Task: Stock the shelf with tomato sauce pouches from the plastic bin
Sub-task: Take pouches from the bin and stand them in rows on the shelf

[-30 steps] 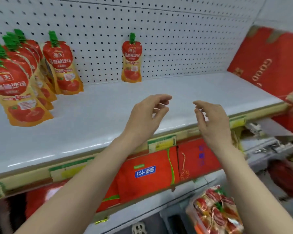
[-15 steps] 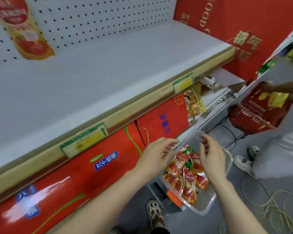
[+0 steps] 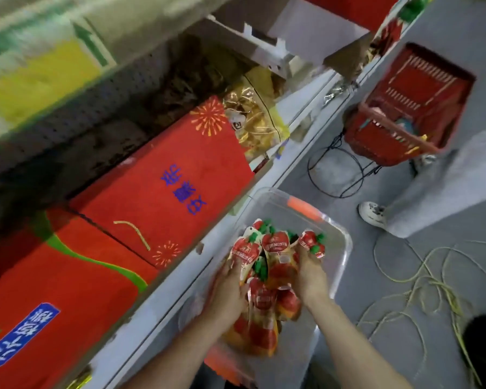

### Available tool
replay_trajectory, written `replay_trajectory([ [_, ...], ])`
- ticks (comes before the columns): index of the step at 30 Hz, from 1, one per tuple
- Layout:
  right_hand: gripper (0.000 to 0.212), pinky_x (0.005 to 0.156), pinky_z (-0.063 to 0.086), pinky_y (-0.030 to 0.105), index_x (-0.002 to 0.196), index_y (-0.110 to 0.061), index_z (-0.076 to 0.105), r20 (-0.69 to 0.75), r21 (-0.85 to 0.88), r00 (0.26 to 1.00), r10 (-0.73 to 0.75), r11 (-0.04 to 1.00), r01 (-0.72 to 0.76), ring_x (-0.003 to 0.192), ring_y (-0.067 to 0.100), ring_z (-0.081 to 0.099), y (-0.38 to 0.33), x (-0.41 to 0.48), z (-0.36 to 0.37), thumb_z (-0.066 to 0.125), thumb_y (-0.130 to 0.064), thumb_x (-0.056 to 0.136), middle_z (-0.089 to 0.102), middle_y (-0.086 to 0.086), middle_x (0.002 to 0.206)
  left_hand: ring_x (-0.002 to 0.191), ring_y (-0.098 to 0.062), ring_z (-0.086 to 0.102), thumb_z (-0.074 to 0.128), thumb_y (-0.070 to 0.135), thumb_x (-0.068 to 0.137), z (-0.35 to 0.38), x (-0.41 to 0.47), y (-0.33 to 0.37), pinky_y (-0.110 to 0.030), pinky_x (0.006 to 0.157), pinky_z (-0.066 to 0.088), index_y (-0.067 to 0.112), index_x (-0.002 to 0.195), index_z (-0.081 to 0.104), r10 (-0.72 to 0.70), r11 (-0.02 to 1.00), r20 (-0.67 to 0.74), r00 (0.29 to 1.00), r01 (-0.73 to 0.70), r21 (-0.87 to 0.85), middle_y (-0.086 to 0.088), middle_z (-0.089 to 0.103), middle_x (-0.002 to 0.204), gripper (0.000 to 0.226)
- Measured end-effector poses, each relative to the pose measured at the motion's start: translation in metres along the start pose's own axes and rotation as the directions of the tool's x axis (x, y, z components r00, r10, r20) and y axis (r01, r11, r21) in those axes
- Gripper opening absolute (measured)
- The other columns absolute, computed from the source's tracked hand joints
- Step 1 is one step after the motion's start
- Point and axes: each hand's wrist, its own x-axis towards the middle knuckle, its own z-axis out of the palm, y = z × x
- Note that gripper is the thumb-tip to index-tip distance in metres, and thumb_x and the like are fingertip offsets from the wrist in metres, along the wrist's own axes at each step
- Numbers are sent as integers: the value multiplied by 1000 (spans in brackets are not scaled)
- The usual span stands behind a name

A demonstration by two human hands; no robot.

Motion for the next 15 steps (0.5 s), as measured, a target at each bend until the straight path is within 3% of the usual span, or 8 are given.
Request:
replay_trajectory([
  [3, 52, 88, 48, 36, 139, -8, 45, 32, -82, 999, -30, 996, 32, 111, 30, 60, 4, 29, 24, 56, -29, 93, 58, 12, 126, 150, -22, -2, 38, 14, 99, 33, 34, -13, -41, 122, 12, 20, 154, -4, -111, 994, 51, 993, 110, 26, -3, -10, 163, 69],
  [6, 59, 91, 47, 44, 139, -7, 46, -25, -88, 999, -32, 996, 30, 111, 40, 57, 5, 44, 47, 53, -46, 95, 59, 20, 124, 150, -26, 3, 18, 26, 96, 57, 49, -20, -49, 120, 15, 20, 154, 1, -170, 985, 22, 985, 170, 13, -6, -3, 163, 61],
  [10, 77, 103, 41, 45, 153, -14, 21, -2, -179, 1000, -29, 984, 28, 126, 39, 47, 3, 56, 54, 48, -57, 95, 49, 18, 141, 149, -28, 5, 45, 9, 94, 74, 60, -25, -46, 121, 15, 20, 153, 5, -240, 960, -61, 969, 246, 133, -7, -1, 162, 72],
  [13, 87, 107, 36, 43, 155, -13, 16, 7, -89, 1000, -28, 996, 28, 128, 38, 43, 5, 60, 54, 55, -57, 91, 49, 15, 142, 143, -30, 23, 56, 18, 93, 76, 64, -23, -42, 114, 29, 19, 148, 15, -218, 949, -127, 968, 240, 205, -10, 21, 158, 69],
  [15, 94, 104, 37, 42, 154, -12, 19, -31, -66, 999, -29, 997, 27, 121, 38, 49, 6, 62, 56, 61, -61, 85, 58, 16, 130, 140, -32, 27, 64, 29, 89, 74, 68, -24, -43, 113, 30, 17, 150, 11, -207, 945, -116, 971, 230, 234, -11, 26, 156, 81],
])
